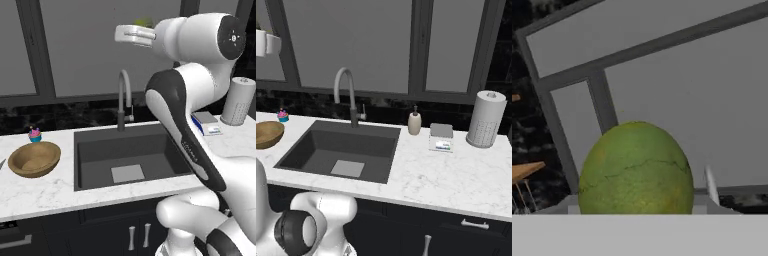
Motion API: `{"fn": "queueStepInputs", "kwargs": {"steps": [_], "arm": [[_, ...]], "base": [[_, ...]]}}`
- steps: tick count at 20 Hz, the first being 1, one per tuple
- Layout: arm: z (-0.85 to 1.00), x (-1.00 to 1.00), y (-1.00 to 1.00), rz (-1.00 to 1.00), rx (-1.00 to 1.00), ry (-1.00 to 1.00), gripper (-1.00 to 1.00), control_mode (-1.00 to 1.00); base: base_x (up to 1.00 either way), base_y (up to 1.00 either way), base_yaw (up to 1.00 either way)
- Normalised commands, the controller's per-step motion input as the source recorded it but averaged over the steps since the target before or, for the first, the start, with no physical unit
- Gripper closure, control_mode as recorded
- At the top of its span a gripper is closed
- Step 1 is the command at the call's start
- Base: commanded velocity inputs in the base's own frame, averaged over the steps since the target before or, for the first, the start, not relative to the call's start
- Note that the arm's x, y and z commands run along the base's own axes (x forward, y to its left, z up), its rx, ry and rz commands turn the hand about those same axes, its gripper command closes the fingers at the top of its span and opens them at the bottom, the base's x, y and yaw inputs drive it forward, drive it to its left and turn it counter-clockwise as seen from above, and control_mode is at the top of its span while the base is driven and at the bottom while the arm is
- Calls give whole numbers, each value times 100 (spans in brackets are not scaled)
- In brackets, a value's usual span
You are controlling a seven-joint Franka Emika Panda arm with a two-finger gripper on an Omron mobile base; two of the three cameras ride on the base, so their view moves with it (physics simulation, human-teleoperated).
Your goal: Pick the lime from the sink and place it in the bowl. Then pick the bowl and place it in the microwave. Then close the microwave door and press the start button.
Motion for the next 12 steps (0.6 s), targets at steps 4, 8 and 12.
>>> {"fn": "queueStepInputs", "kwargs": {"steps": [4, 8, 12], "arm": [[-96, 28, 45, 14, -15, 54, 100, -100], [-86, 32, 51, 18, -13, 41, 100, -100], [-18, 3, 93, 11, -2, 21, 100, -100]], "base": [[0, 0, 0], [0, 0, 0], [0, 0, 0]]}}
